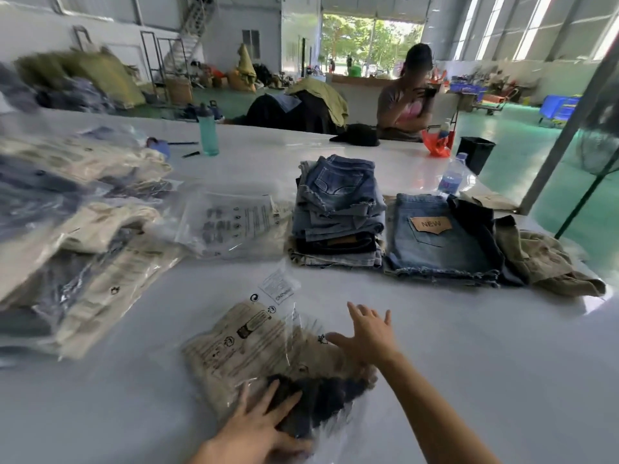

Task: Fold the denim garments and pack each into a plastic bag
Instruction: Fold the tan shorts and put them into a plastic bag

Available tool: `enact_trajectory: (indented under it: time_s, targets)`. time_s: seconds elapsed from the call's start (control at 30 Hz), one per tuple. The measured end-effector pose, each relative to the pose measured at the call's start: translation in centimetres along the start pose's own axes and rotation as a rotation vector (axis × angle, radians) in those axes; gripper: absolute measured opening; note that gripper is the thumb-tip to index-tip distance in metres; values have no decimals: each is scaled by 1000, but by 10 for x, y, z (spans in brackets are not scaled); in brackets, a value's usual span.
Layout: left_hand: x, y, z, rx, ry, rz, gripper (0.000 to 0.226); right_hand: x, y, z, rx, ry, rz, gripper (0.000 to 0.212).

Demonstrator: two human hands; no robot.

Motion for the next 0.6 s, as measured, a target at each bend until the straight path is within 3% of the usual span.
enact_trajectory:
  time_s: [0.07, 0.1, 0.13, 0.17, 0.23, 0.27, 0.3, 0.37, 0.43, 0.5, 0.6]
  targets:
    - [-27, -9, -7, -86, -115, 133, 47, -8, -14, 8, -141, -23, -182, 102]
    - [-45, -11, -2, -177, -93, 224, 51, -12, -25, 16, -179, -19, -272, 97]
    - [-62, -9, 3, -167, -60, 322, 52, -16, -39, 28, -206, -22, -364, 88]
    - [-79, -6, 8, -66, -21, 467, 49, -19, -52, 43, -258, -24, -465, 79]
    - [-112, 2, 23, 290, 141, 810, 42, -23, -74, 72, -442, 9, -656, 68]
    - [-129, 3, 28, 460, 271, 872, 43, -24, -78, 83, -543, 32, -733, 64]
    - [-142, 1, 30, 532, 416, 867, 50, -23, -79, 90, -604, 54, -835, 63]
    - [-155, -6, 24, 425, 607, 899, 76, -16, -77, 90, -572, -4, -1141, 68]
    - [-151, -8, 11, 236, 643, 984, 95, -13, -75, 87, -498, -85, -1373, 68]
    - [-144, -4, 0, 136, 631, 1004, 91, -28, -73, 90, -530, -104, -1498, 62]
    - [-139, 6, -14, 57, 581, 1034, 64, -58, -65, 95, -462, -119, -1519, 63]
Point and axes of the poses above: each hand's wrist, its own z-axis away from the middle knuckle, its own y-axis out of the back of the hand, x = y × z, the point moved 3 cm from there along -z, towards the middle knuckle, and after that the axes turned 9 degrees about -x, right-handed, at the moved point
